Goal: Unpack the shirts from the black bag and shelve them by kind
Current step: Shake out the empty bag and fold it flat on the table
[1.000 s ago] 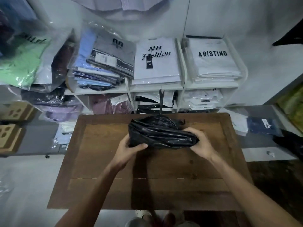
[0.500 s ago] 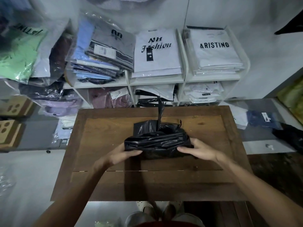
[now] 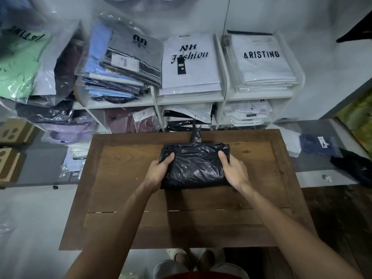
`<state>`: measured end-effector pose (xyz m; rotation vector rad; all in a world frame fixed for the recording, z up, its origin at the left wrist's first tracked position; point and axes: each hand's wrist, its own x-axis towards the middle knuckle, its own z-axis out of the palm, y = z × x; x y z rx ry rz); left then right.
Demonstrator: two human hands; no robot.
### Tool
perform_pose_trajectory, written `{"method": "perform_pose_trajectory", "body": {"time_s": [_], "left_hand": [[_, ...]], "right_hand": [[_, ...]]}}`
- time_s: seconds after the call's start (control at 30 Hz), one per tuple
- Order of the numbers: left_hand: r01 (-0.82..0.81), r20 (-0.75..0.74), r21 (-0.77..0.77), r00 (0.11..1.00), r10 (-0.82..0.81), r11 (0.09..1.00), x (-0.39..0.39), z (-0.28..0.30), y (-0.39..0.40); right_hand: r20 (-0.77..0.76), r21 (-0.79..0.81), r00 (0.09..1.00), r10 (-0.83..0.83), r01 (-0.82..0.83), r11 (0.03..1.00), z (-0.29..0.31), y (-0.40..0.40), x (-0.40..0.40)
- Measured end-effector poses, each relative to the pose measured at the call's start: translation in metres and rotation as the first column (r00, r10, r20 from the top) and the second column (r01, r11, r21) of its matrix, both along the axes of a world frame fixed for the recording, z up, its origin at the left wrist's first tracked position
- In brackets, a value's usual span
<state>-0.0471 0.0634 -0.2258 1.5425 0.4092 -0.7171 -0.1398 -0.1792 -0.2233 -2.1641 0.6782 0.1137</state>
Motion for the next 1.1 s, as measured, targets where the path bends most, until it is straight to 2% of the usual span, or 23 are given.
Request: {"method": "perform_pose_trajectory", "body": {"time_s": [0.13,0.2,0.23,0.27,0.3,0.33,0.37,0.4,0.43,0.5,0.57,0.63,0.67,0.7,0.73,0.77,0.8,0.87,1.0,1.1], "left_hand": [[-0.075,-0.026,0.069,0.997,0.077,0.995,0.002,-0.010,0.003],[-0.069,-0.016,0.120,0.997,0.071,0.990,0.004,-0.013,0.003],[-0.046,-0.008,0.160,0.999,0.048,0.986,0.005,-0.014,0.003],[-0.029,0.006,0.195,1.000,0.029,0.980,0.007,-0.016,0.003],[-0.018,0.023,0.223,1.000,0.013,0.975,0.007,-0.015,0.001],[-0.010,0.038,0.246,0.999,0.001,0.969,0.008,-0.015,-0.001],[-0.010,0.052,0.261,0.999,-0.004,0.965,0.009,-0.017,-0.001],[-0.009,0.060,0.269,0.998,-0.007,0.963,0.010,-0.018,-0.001],[-0.013,0.063,0.275,0.998,-0.005,0.961,0.009,-0.020,0.000],[-0.027,0.070,0.311,0.998,0.005,0.950,0.006,-0.023,0.002],[-0.066,0.160,0.421,0.987,-0.002,0.905,-0.001,-0.027,0.002],[-0.128,0.372,0.643,0.914,-0.161,0.755,-0.012,-0.029,-0.002],[-0.181,0.490,0.713,0.820,-0.296,0.678,-0.016,-0.031,-0.005],[-0.208,0.574,0.747,0.683,-0.453,0.632,-0.019,-0.035,-0.009],[-0.177,0.590,0.779,0.534,-0.606,0.602,-0.020,-0.040,-0.014],[-0.086,0.541,0.823,0.414,-0.732,0.561,-0.019,-0.044,-0.020],[0.016,0.458,0.869,0.349,-0.818,0.494,-0.018,-0.046,-0.025],[0.187,0.302,0.903,0.363,-0.881,0.386,-0.016,-0.052,-0.033],[0.197,0.194,0.922,0.509,-0.839,0.333,-0.013,-0.062,-0.037],[0.219,0.136,0.929,0.550,-0.824,0.299,-0.011,-0.064,-0.042]], "right_hand": [[0.000,-0.145,1.000,-0.002,0.002,0.989,-0.003,-0.003,0.016],[0.168,-0.398,0.985,0.038,0.033,0.917,-0.001,-0.007,0.022],[0.280,-0.536,0.952,0.126,0.047,0.843,0.002,-0.006,0.025],[0.357,-0.644,0.891,0.280,0.018,0.765,0.007,0.000,0.028],[0.356,-0.724,0.803,0.478,-0.086,0.684,0.012,0.008,0.032],[0.288,-0.784,0.702,0.652,-0.218,0.581,0.014,0.018,0.035],[0.175,-0.815,0.629,0.757,-0.340,0.470,0.012,0.027,0.037],[0.056,-0.810,0.603,0.796,-0.438,0.389,0.006,0.034,0.039],[-0.040,-0.783,0.611,0.791,-0.511,0.355,-0.003,0.036,0.040],[-0.168,-0.710,0.667,0.726,-0.593,0.380,-0.019,0.035,0.043],[-0.239,-0.679,0.695,0.678,-0.619,0.395,-0.030,0.036,0.043],[-0.292,-0.669,0.700,0.652,-0.636,0.384,-0.036,0.043,0.043],[-0.300,-0.672,0.705,0.642,-0.634,0.383,-0.039,0.046,0.042],[-0.297,-0.674,0.710,0.638,-0.629,0.387,-0.042,0.048,0.042],[-0.297,-0.671,0.712,0.637,-0.630,0.391,-0.043,0.047,0.042],[-0.296,-0.669,0.714,0.634,-0.629,0.397,-0.045,0.045,0.042],[-0.291,-0.669,0.722,0.628,-0.623,0.406,-0.046,0.044,0.042],[-0.254,-0.673,0.765,0.592,-0.580,0.460,-0.051,0.043,0.043],[-0.160,-0.620,0.893,0.422,-0.423,0.661,-0.063,0.043,0.045],[-0.173,-0.621,0.924,0.341,-0.371,0.690,-0.069,0.044,0.047]]}}
